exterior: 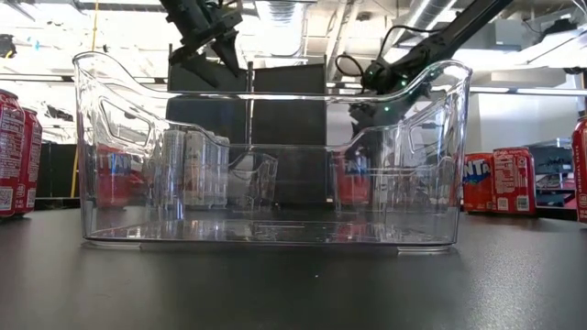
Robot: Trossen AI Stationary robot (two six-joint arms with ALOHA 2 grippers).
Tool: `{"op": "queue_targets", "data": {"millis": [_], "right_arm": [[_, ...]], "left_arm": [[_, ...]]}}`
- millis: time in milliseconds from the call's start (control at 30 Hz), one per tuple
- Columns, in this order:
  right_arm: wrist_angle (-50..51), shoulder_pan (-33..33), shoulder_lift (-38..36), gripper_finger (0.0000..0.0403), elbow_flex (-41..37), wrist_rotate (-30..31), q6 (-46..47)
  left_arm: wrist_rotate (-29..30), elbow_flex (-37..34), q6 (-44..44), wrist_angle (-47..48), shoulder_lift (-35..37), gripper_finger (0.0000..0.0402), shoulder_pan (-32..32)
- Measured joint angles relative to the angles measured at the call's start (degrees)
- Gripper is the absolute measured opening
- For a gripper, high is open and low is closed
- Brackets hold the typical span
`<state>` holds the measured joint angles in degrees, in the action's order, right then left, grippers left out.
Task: Sort soda cans
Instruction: Put the top center red soda can into the top right transparent bin, then put the top left red soda can into the top right transparent bin
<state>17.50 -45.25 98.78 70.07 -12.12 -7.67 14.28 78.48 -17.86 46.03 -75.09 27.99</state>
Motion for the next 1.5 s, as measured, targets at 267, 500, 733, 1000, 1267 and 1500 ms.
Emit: {"op": "queue_targets", "data": {"millis": [267,500,733,1000,1267,1500], "right_arm": [[-2.84,-0.14,-0.11,0.0293,-3.1,0.0,-0.3],[-3.38,-0.18,-0.3,0.0374,-3.7,-0.04,1.21],[-5.18,-0.72,-3.47,0.0381,-3.7,-2.33,8.51],[-9.73,-0.46,-9.03,0.0393,-3.7,-3.25,13.58],[-8.77,-0.49,-12.59,0.0397,-3.7,-3.25,13.91],[-6.63,-0.26,-12.61,0.0398,-3.7,-4.43,14.8]], "left_arm": [[0.02,0.0,0.03,10.32,0.11,0.0328,0.0],[-0.01,0.34,-1.23,22.46,0.11,0.0328,0.0],[3.43,2.09,-8.3,36.81,0.15,0.0328,1.43],[5.49,-3.17,-12.9,39.64,0.15,0.0342,11.05],[3.71,-11.0,-12.26,33.14,0.15,0.0359,20.93],[-2.73,-19.41,-8.77,24.22,0.13,0.0363,25.86]]}}
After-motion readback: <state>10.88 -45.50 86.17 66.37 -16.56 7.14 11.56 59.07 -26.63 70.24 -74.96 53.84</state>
